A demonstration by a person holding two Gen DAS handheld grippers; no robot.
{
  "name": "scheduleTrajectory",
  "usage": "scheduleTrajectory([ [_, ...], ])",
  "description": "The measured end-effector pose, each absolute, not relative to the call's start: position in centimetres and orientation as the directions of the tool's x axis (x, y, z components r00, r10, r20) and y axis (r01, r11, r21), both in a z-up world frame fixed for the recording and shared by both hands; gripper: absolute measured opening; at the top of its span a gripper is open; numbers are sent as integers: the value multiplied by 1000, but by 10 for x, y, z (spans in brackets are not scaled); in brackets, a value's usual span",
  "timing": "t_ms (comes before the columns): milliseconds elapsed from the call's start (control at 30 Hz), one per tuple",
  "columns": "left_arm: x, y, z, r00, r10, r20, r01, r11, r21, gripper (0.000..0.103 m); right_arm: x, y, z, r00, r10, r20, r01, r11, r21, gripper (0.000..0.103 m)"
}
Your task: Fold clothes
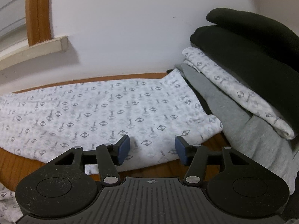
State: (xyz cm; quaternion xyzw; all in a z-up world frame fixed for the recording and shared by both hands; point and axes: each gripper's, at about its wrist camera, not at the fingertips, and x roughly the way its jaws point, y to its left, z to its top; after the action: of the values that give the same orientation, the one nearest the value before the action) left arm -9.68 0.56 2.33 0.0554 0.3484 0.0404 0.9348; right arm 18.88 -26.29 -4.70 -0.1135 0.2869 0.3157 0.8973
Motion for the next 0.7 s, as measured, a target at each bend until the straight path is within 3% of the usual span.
scheduleTrajectory([
  [67,-90,10,23,751,124,-648,-51,990,129,25,188,-262,-47,646,491,-585,-625,780,-36,60],
  [133,-92,10,24,755,107,-647,-37,992,121,2,187,-261,-47,652,484,-583,-620,784,-43,61],
  [500,-175,33,100,874,1,-486,-34,998,-59,2,198,-277,-46,690,442,-573,-532,846,12,61],
  [700,-189,16,91,829,-67,-555,47,998,-50,2,201,-277,-49,685,433,-586,-532,847,5,61],
])
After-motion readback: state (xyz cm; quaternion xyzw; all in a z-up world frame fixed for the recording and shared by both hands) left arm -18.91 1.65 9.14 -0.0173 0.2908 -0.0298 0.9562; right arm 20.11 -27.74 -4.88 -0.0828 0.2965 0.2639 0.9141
